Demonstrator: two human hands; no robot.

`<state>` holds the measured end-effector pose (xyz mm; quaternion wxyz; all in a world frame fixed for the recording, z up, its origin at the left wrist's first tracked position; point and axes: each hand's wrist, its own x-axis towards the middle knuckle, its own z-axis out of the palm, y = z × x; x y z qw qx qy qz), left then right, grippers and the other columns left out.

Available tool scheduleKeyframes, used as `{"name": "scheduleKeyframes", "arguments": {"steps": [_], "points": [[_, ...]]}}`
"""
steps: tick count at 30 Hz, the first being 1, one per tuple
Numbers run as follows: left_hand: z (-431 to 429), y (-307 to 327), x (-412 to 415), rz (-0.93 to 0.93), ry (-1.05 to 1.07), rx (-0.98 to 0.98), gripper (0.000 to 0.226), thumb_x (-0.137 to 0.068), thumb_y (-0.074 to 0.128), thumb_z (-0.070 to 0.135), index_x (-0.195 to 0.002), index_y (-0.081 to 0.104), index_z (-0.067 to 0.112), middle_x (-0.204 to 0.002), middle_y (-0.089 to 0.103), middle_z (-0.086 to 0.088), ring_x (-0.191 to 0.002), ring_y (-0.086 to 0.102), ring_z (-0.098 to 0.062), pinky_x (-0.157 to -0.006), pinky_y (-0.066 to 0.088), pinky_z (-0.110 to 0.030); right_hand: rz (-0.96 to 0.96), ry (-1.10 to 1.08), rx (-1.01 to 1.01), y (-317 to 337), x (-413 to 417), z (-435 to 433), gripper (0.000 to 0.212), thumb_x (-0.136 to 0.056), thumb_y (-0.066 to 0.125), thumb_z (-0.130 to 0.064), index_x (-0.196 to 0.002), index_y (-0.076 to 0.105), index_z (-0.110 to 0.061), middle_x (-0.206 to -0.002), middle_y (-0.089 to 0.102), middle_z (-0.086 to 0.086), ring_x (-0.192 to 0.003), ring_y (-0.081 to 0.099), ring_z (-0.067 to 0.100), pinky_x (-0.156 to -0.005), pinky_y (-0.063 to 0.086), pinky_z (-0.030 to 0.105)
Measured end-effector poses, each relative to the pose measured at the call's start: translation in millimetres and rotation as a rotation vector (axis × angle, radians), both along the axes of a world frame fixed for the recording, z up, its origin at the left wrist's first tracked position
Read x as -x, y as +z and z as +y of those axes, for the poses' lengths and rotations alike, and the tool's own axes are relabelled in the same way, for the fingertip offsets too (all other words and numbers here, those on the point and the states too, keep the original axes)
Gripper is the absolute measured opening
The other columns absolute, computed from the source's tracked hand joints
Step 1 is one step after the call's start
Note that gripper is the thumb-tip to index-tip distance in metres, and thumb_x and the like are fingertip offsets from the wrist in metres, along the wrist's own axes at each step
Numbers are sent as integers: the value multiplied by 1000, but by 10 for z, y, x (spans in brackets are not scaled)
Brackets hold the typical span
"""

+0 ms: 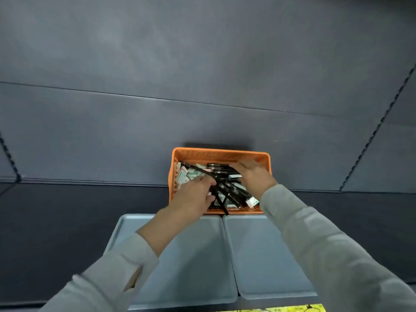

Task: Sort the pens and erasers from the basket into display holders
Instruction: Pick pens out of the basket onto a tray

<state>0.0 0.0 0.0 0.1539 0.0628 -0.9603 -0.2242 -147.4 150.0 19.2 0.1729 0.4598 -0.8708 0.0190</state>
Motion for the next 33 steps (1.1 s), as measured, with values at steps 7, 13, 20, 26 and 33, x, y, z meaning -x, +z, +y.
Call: {"name": "scheduleKeyframes", "arguments": {"steps": [7,13,20,26,33], "points": [[12,-204,308,-3,46,150,66,-89,63,21,-147,32,27,-141,37,-3,-127,42,-26,-102,42,-40,-60,-79,-175,-72,272,-21,57,-96,54,-16,-148,31,-13,-146,44,10,-130,44,31,-108,36,39],[59,-300,487,105,133,236,47,-89,63,23,-133,49,30,-133,48,1,-120,45,-22,-94,44,-34,44,-14,-218,-99,523,-130,53,-92,60,-31,-140,45,-16,-137,50,8,-126,43,27,-109,33,37],[99,-322,551,173,219,211,28,-86,68,22,-113,64,17,-113,63,-3,-102,60,-29,-79,54,-43,172,147,-132,-155,582,-116,27,-88,57,-12,-115,62,-10,-115,53,11,-107,49,31,-91,41,42],[111,-257,487,415,368,117,18,-92,59,19,-108,57,10,-106,58,-9,-84,60,-30,-63,45,-35,35,114,-64,-37,469,45,35,-90,54,-17,-124,46,-10,-108,61,11,-99,59,32,-71,46,41],[180,-169,370,292,322,44,13,-89,57,12,-99,62,19,-106,60,-4,-87,61,-24,-67,45,-29,-333,119,-57,-64,453,69,22,-97,51,-30,-115,61,-22,-108,67,6,-102,61,29,-83,50,40]]}}
